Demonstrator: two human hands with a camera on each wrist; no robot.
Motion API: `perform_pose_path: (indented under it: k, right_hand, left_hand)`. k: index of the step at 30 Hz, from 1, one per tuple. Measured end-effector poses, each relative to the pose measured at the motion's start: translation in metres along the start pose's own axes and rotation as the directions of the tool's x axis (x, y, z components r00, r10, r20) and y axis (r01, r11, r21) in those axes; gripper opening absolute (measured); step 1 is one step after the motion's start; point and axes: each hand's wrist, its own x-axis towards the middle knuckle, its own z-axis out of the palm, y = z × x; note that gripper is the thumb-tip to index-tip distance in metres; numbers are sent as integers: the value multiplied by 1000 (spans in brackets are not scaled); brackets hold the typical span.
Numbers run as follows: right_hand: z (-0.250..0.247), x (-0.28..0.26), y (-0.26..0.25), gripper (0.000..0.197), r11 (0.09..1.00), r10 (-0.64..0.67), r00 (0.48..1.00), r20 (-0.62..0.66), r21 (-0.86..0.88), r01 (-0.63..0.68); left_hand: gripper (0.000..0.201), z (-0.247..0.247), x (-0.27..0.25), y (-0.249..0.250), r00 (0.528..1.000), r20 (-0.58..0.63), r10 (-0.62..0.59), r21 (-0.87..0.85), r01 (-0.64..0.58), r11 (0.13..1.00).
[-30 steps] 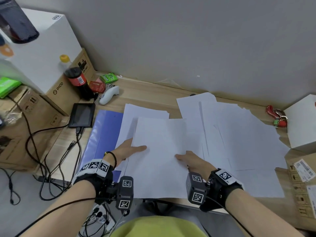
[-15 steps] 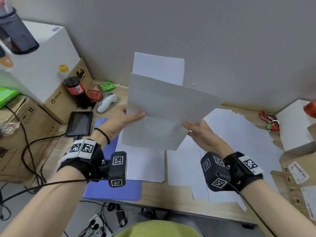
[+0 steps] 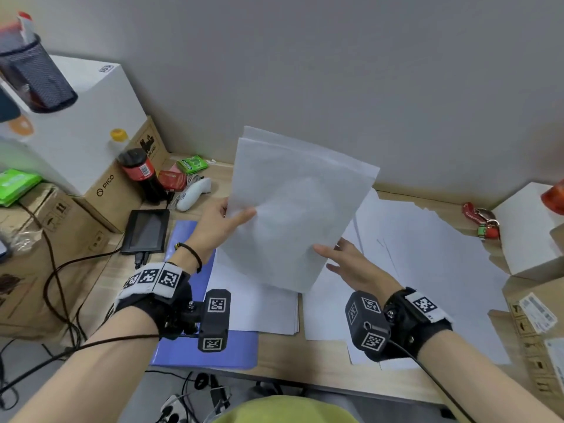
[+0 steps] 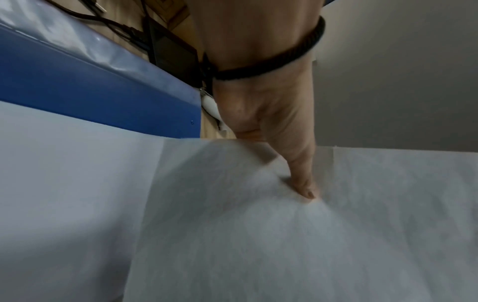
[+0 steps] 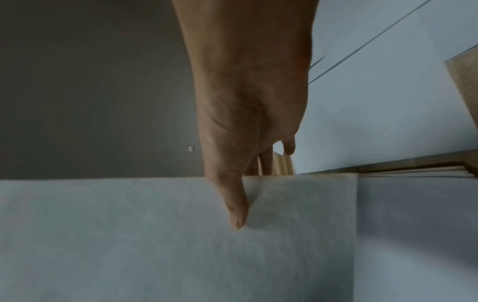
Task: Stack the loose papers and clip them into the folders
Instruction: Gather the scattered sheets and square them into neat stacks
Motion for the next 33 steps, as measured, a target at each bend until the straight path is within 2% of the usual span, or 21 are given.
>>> perform_pose_path:
  k: [3,5,7,12,15,17,20,25,27,30,33]
  right_hand:
    - [9,3,-8,25,996,-82,997,-8,-46,81]
    - [13,8,-6,27,994,-94,995,-41,-65,91]
    - [16,12,1,30,993,-76,996,-55,-97,70]
    - [17,17,7,26,989,-148,974,-172,-17,148]
    - [18,20,7,29,984,-167,966,-196,21,175]
    - [20,22,14,29,991,-133,973,-189,2,136]
    - [26,24,23,28,997,-83,979,-188,-8,83]
    - [26,31,20,26,1000,-11,968,-249,23,17]
    - [26,36,23,23,998,50,963,-263,42,-40]
    - [31,37,35,32,986,160,967,-200,81,-146]
    - [37,38,56,40,965,258,953,-159,89,-247]
  left_hand:
    - [21,-3,-1,-14,1000,-23,-19,-33,18,999]
    - [34,-4,-3,-29,999,21,-48,-1,48,999]
    - [38,-3,-5,-40,996,38,-80,17,79,997]
    - [25,-3,-4,-36,999,-36,-19,-93,16,996]
    - [17,-4,-1,-32,997,-71,-22,-171,9,985]
    - [22,-2,-4,-37,997,-50,-64,-132,57,990]
    - [42,2,-9,-53,988,-7,-152,33,152,988]
    - [50,-1,-11,-60,986,-69,-151,95,157,983]
    - [46,-5,-12,-63,978,-69,-195,78,200,977]
    - [38,-11,-16,-83,948,-27,-318,91,319,944]
    - [35,-17,-19,-106,892,-96,-441,105,450,887]
